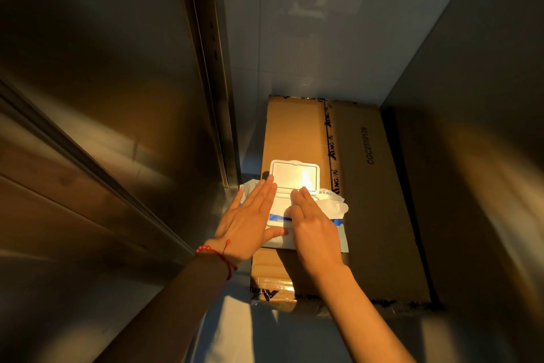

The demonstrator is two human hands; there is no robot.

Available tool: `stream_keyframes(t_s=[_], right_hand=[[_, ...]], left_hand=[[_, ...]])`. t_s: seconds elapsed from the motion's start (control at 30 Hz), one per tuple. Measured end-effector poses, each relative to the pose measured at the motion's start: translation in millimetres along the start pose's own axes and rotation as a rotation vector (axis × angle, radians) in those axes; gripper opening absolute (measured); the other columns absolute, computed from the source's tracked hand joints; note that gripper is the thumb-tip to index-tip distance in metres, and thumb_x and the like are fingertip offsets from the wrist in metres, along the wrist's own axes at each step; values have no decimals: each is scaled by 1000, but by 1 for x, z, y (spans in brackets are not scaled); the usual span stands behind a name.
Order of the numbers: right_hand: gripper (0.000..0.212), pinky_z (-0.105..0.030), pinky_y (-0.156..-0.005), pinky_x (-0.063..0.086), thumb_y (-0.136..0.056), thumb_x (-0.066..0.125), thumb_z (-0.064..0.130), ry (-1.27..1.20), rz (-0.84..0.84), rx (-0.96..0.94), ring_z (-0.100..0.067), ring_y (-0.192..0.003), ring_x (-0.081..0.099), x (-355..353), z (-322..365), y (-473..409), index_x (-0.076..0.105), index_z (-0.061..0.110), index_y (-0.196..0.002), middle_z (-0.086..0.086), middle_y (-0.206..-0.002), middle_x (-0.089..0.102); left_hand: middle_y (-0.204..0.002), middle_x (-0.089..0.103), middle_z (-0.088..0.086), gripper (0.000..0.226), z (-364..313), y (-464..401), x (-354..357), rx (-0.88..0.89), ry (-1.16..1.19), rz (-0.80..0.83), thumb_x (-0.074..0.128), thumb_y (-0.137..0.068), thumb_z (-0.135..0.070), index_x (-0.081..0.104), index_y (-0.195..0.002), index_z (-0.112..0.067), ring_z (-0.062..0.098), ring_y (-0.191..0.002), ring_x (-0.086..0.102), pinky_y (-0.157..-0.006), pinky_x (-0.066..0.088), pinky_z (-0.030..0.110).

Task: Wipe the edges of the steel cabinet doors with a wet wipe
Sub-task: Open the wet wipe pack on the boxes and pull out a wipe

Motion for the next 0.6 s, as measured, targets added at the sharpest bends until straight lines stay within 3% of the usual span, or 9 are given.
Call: stream_keyframes(t_s=[0.07, 0.23, 0.3, 0.4, 0.6], right_hand=[[53, -36, -107, 32, -86, 65, 19, -30, 60, 6, -25, -142, 16, 5, -1, 0, 44, 9, -134, -12, -152, 24], [63, -36, -110, 28, -93, 54, 20, 41, 127, 23, -26, -143, 5, 8, 0, 0, 21, 9, -146, -11, -156, 10], [62, -38, -109, 31, -90, 59, 17, 125, 104, -6, -31, -141, 15, 4, 5, -2, 30, 3, -142, -17, -152, 21], [59, -40, -90, 49, -65, 83, 12, 164, 13, 13, -36, -123, 48, -8, 9, -3, 61, -3, -117, -22, -128, 54], [52, -38, -74, 57, -37, 95, 14, 214, -45, -44, -32, -99, 65, -12, 10, -1, 74, 1, -83, -17, -102, 70]], left_hand=[[-155, -19, -1, 86, 0, 0, -1, 3, -7, 0, 32, -90, -60, -24, -140, -18, 12, -142, -14, -117, -6, 37], [-155, -19, 0, 86, 0, 1, -1, -6, -43, 7, 30, -90, -61, -20, -144, -16, 13, -142, -14, -117, -3, 40], [-155, -19, 0, 85, 0, 1, 0, -6, -41, 5, 30, -91, -60, -21, -143, -16, 13, -142, -14, -117, -5, 39], [-155, -17, 0, 85, 0, 0, 0, -7, -10, 3, 32, -91, -58, -20, -144, -17, 13, -142, -13, -115, -8, 36], [-155, -17, 1, 85, 1, 0, 0, -1, -28, -10, 32, -91, -58, -22, -142, -17, 13, -142, -13, -115, -9, 37]])
Point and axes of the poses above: each hand's wrist, its own y-axis away from the middle knuckle, its own x-axis out of the palm, z = x × y, the point moved 5 cm from there along -y, towards the middle knuckle
